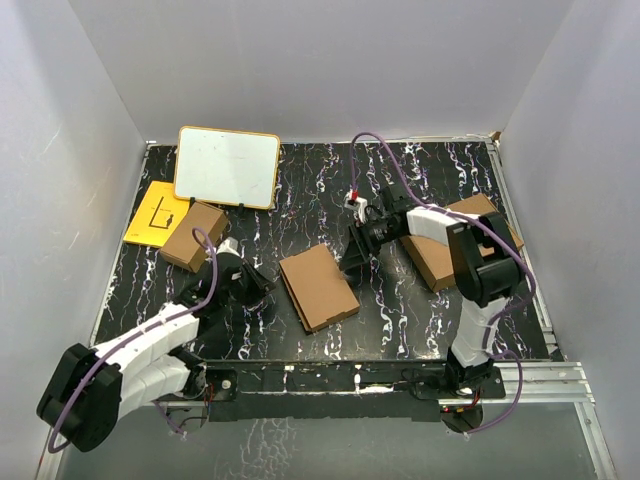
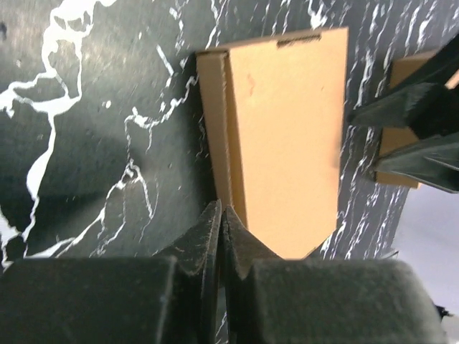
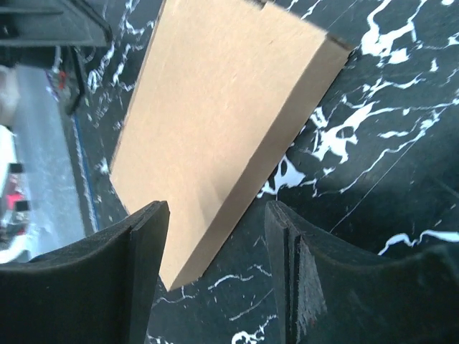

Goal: Fold the paper box

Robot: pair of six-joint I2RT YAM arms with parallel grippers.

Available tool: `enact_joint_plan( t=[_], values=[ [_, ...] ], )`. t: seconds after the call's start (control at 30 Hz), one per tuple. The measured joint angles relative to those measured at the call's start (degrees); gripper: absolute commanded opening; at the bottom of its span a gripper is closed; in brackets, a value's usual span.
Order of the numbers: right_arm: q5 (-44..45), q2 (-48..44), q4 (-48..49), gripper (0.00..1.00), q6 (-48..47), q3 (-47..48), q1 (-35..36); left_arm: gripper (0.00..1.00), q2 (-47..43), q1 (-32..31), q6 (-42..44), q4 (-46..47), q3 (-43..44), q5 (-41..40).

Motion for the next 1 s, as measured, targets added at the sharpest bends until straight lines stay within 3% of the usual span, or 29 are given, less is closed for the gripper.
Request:
enact_joint_plan(
  t=[0.2,0.3,0.5,0.73,0.9,1.0],
  values=[
    [7.1,-7.8,-1.64,0.21,-9.73,-4.44,0.61,0.0,0.13,-0.15,3.37,-10.64,1.73,3.78],
    [12.13,-11.21,-2.05,0.15,-14.29,-5.77,1.07,0.0,3.61,-0.83,4.61,-13.86,3.21,5.57],
    [23.26,-15.08,-0.63,0.14,-21.62,-13.79,8.02,0.0,12.26,-6.58,5.38,-18.69,7.32,8.24],
    [26.16,-20.2,0.09,0.16,-27.23,-18.93,15.96,0.0,22.32,-11.89,5.49,-14.16,13.88,10.67],
    [29.9,-20.79,-0.39,0.21,-27.78,-18.93,15.65,0.0,28.0,-12.15,6.03,-16.09,19.08,12.17],
    [30.69,-20.92,-0.44,0.23,-27.36,-18.91,15.28,0.16,28.09,-12.2,6.36,-16.7,19.43,11.89]
  ],
)
